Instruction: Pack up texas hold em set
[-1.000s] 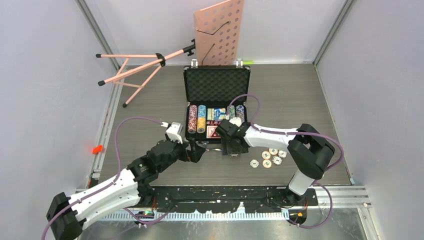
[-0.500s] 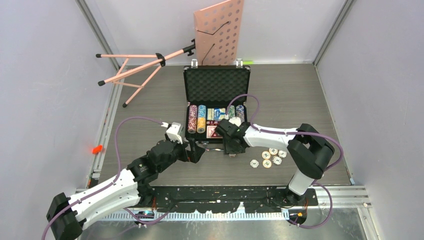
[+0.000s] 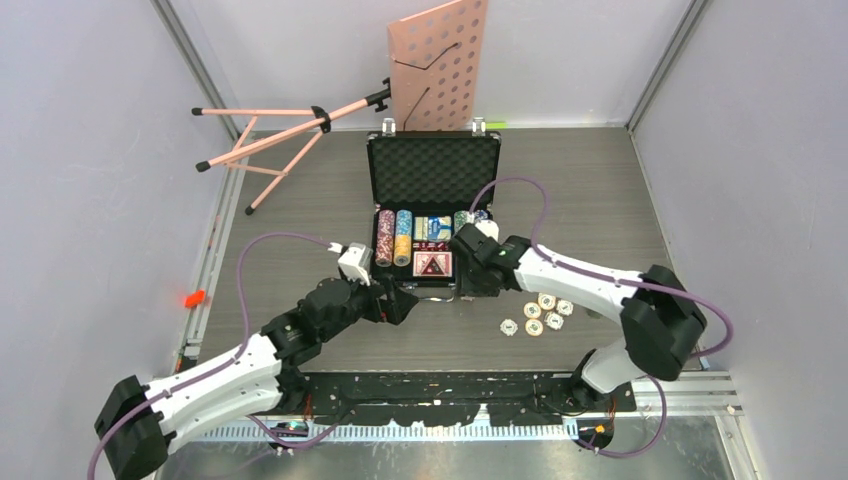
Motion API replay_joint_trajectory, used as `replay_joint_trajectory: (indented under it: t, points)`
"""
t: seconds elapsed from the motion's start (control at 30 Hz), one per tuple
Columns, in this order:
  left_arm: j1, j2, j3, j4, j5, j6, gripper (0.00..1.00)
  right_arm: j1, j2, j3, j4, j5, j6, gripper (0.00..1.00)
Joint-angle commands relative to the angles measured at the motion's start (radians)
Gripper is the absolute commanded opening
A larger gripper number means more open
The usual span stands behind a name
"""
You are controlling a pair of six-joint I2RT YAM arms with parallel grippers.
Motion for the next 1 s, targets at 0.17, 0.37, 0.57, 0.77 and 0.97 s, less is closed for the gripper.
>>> replay_joint_trajectory:
  t: [0.17,0.37,0.57,0.77,0.97]
  points:
    - [-0.005,0.195,-0.021,0.427,0.123,-0.128,0.91,-0.074,-0.184,-0.048,0.087,-0.102,0.124,0.45]
    - [-0.050,0.314,-0.011,0.618,0.092,-0.145,0.83,-0.122,-0.270,-0.102,0.186,-0.142,0.271,0.42]
    - [-0.072,0.425,0.024,0.732,0.057,-0.148,0.82,-0.134,-0.328,-0.119,0.233,-0.147,0.357,0.42]
    - [-0.072,0.527,0.087,0.792,0.053,-0.165,0.78,-0.138,-0.367,-0.135,0.257,-0.154,0.397,0.42]
    - [-0.072,0.538,0.124,0.722,-0.009,-0.184,0.70,-0.143,-0.404,-0.136,0.238,-0.129,0.399,0.44]
